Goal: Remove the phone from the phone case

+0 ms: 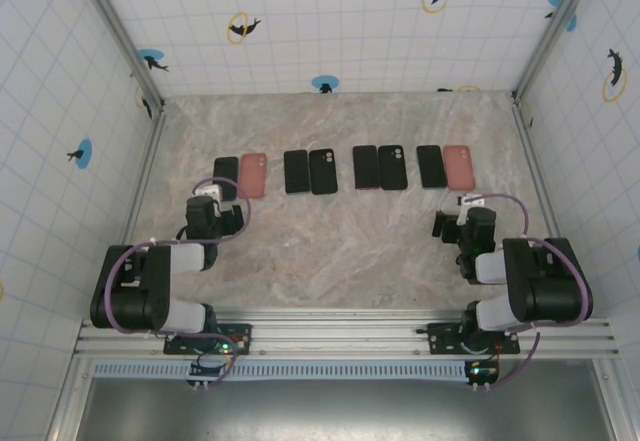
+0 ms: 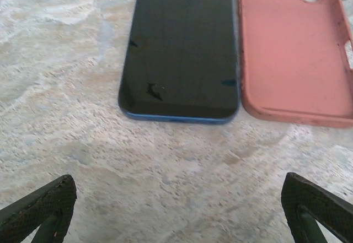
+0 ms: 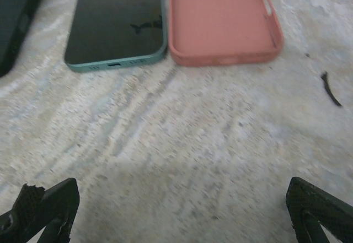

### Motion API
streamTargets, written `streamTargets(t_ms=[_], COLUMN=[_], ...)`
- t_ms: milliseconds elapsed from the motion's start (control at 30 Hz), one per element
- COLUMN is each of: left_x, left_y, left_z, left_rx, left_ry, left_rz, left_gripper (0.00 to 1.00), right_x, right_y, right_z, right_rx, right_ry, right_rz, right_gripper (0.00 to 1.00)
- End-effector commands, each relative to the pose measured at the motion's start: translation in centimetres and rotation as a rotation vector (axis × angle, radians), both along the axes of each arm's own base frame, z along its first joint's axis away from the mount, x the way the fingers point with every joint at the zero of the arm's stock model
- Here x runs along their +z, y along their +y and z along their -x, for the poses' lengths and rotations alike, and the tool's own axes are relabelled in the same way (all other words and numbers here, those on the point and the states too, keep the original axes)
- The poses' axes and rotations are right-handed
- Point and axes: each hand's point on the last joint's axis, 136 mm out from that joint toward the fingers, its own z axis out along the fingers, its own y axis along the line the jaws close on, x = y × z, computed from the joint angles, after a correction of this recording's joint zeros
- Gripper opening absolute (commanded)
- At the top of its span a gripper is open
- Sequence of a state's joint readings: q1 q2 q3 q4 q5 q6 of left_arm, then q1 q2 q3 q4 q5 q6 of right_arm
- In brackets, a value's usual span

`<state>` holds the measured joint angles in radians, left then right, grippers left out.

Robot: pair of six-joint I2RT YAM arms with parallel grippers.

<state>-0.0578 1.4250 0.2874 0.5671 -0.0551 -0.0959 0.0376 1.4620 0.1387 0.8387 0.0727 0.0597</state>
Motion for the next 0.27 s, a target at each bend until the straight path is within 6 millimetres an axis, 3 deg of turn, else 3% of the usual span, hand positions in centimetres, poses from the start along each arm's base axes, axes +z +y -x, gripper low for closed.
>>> streamTargets(t_ms=[0,233], left_x=[1.5,1.7], left_y=[0.9,2.0], left_z=[-1.0,-1.3], left_rx=[0.018,0.038], left_ry=[-0.122,-0.173], left_rz=[-0.056,-0.078], left_gripper=[0.97,0.98], right_x=[2.1,2.6], right_y=[-0.6,-0.6], right_z=[-1.8,-1.1], right_rx=[-0.040,-0.037], right_ry=[-0.117,-0.148], right_rz=[0.021,0.011], right_gripper=[0.99,0.99])
